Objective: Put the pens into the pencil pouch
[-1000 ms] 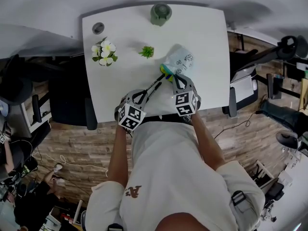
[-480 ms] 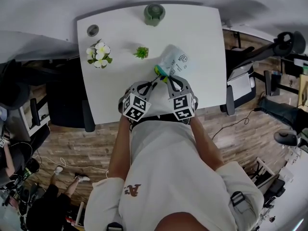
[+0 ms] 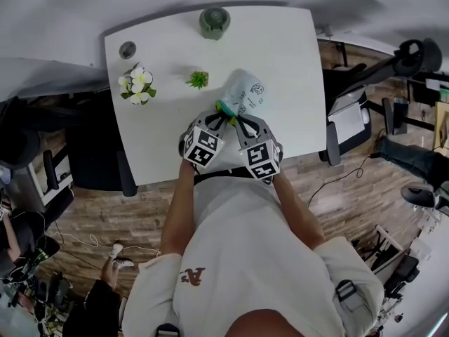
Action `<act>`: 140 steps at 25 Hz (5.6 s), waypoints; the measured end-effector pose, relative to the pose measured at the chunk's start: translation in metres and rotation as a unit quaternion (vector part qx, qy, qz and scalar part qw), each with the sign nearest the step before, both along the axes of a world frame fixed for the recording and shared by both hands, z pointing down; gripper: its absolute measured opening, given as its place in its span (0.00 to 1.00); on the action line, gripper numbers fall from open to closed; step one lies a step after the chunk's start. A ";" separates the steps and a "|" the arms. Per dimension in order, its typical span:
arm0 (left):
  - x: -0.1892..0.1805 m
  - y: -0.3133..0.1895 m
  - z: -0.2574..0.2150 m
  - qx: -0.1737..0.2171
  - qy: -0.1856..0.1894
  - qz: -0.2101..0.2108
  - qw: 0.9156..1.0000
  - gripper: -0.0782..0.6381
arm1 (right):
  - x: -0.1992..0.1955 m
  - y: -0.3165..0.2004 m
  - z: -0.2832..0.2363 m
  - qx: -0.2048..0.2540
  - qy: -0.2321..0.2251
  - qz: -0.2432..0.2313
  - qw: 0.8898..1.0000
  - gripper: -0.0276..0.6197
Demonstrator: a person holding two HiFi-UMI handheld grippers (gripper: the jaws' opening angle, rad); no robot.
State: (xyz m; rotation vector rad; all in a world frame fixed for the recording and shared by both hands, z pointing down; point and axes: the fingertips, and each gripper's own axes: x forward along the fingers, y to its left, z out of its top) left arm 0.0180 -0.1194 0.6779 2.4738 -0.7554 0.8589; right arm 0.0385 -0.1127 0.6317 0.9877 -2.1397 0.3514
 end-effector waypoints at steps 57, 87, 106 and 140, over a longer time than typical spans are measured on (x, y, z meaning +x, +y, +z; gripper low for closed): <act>-0.083 0.105 0.011 -0.021 -0.063 -0.110 0.992 0.16 | -0.008 0.001 0.006 0.000 -0.008 -0.078 0.997 0.06; 0.000 0.011 -0.008 -0.018 -0.018 -0.026 0.999 0.16 | 0.006 -0.003 -0.014 0.016 -0.017 -0.022 0.999 0.06; 0.020 -0.005 0.017 -0.024 0.025 -0.051 0.998 0.21 | 0.007 0.001 0.011 -0.006 -0.016 -0.009 1.000 0.06; -0.080 -0.048 -0.238 0.294 0.077 -0.226 0.925 0.61 | 0.026 -0.046 -0.210 0.274 -0.159 0.086 0.945 0.52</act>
